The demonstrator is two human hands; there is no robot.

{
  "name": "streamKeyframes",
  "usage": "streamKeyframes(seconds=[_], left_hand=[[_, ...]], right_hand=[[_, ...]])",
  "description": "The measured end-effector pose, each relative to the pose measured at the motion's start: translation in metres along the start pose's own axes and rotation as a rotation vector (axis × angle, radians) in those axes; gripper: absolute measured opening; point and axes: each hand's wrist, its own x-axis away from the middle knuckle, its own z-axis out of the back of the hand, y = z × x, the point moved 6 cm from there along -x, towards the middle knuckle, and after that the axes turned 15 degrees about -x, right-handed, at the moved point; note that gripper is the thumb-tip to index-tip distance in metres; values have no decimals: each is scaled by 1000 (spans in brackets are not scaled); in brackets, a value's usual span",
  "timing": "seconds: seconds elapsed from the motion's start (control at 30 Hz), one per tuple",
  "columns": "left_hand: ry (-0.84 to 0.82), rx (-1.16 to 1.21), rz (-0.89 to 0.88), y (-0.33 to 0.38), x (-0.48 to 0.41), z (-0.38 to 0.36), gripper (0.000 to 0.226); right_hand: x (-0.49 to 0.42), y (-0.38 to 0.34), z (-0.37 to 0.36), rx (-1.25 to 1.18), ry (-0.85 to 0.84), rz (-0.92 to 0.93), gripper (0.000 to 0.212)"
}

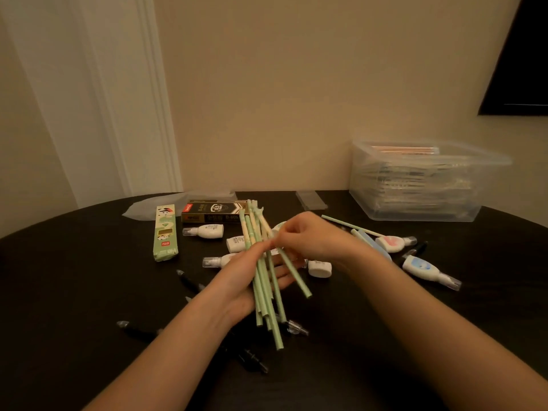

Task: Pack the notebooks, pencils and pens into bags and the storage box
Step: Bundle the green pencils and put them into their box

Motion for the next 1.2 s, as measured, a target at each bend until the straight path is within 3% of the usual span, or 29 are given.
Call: streamKeyframes(seconds=[0.2,0.3,0.4,0.53,0.7,0.83,0.9,0.97,1.1,1.2], left_hand=[[97,45,-6,4,-6,16,16],[125,41,14,3,-7,21,11],[165,23,3,7,-7,28,7],[170,55,-6,14,-12,37,8],[125,88,-7,20,-12,43,14],[106,77,-7,23,-11,41,19],[106,61,-11,23,-11,41,21],[108,56,-16,22,-13,39,22],[125,46,-14,19,-15,38,24],[151,13,-17,17,-13,36,24]], right_hand=[[-8,-12,-1,243,7,155,14],[-30,-12,37,282,225,196,14],[-63,22,82,524,427,22,16],[-87,60,101,798,373,-210,33],[-100,72,107,954,363,-318,40],[-108,80,106,1041,315,-288,43],[-108,75,103,1145,291,-219,42],[-105,59,98,1198,317,-38,36],[-86,1,74,950,352,382,16],[-68,-34,52,780,327,573,15]])
